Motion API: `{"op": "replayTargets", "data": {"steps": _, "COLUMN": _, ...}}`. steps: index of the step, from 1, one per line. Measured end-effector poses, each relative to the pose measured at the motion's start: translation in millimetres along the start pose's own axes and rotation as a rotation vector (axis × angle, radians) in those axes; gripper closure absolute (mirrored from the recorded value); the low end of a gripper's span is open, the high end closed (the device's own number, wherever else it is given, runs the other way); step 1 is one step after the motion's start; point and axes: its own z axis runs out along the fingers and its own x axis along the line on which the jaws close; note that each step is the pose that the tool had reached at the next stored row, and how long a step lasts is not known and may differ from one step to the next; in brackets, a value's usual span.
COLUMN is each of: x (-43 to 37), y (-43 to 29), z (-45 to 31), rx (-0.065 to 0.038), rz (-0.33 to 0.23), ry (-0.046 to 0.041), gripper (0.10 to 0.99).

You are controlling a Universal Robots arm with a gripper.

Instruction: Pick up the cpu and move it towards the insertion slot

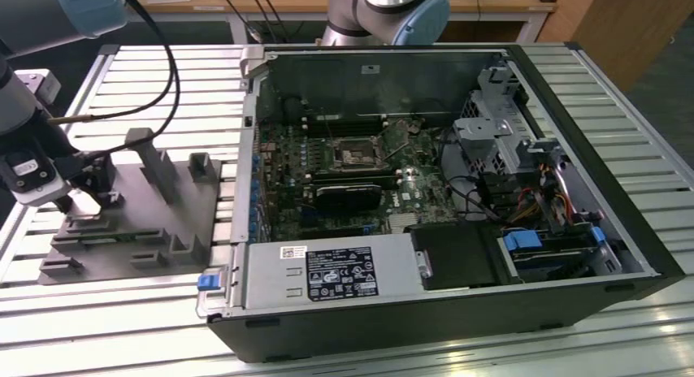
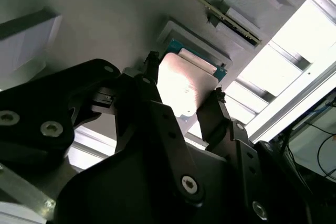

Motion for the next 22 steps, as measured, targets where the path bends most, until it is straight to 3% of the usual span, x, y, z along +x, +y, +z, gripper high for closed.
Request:
{"op": "replayTargets", "data": {"steps": 4, "x": 0.2, "y": 0.1, "z": -4.4, "rx": 0.000, "rz": 0.000, "ry": 0.0000, "gripper": 0.545}}
{"op": "replayTargets", "data": {"steps": 22, "x": 0.5, "y": 0.5, "z": -10.8, "rx": 0.000, "rz": 0.000, "ry": -0.0001, "gripper": 0.545}}
